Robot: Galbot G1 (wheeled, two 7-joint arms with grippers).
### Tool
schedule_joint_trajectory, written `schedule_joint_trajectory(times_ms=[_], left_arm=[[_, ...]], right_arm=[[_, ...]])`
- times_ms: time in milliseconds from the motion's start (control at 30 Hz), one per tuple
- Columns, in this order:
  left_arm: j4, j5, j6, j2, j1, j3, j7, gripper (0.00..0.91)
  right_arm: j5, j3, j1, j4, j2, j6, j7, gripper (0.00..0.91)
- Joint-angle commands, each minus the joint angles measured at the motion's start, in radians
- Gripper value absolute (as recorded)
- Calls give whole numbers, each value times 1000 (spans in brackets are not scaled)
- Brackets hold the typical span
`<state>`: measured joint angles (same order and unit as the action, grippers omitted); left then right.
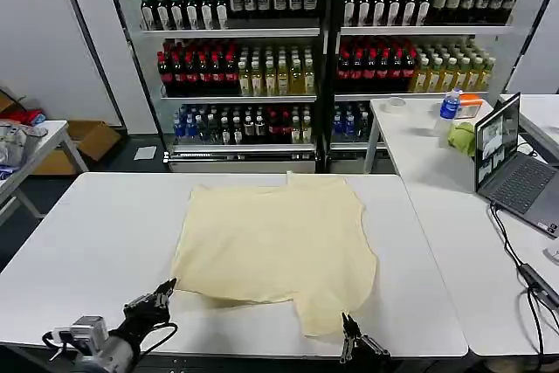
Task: Fold and organize the clothes.
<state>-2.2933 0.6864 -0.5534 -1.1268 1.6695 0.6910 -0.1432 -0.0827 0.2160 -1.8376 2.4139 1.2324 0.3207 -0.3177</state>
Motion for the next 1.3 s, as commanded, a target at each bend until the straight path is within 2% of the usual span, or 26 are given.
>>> schedule_joint_trajectory(times_ms=[33, 200, 333, 500, 833, 1300], left_arm=[[-45, 81, -2, 41, 22, 134, 1, 10], [12, 78, 1, 62, -30, 105, 1, 10], [79, 42, 7, 66, -76, 50, 23, 10], [141, 37, 7, 76, -131, 16, 27, 10], [252, 36, 11, 96, -264, -69, 28, 10], [384, 6, 9, 119, -427, -159, 24, 10]], right_arm=[[-56, 56, 29, 41, -13, -20, 14, 0], [-115, 95, 134, 9, -30, -11, 21, 0], [-91, 67, 204, -63, -37, -26, -20, 0], [-93, 55, 278, -118, -50, -30, -34, 0], [-160, 17, 488, -233, -91, -16, -49, 0], [-165, -43, 684, -369, -97, 26, -23, 0]])
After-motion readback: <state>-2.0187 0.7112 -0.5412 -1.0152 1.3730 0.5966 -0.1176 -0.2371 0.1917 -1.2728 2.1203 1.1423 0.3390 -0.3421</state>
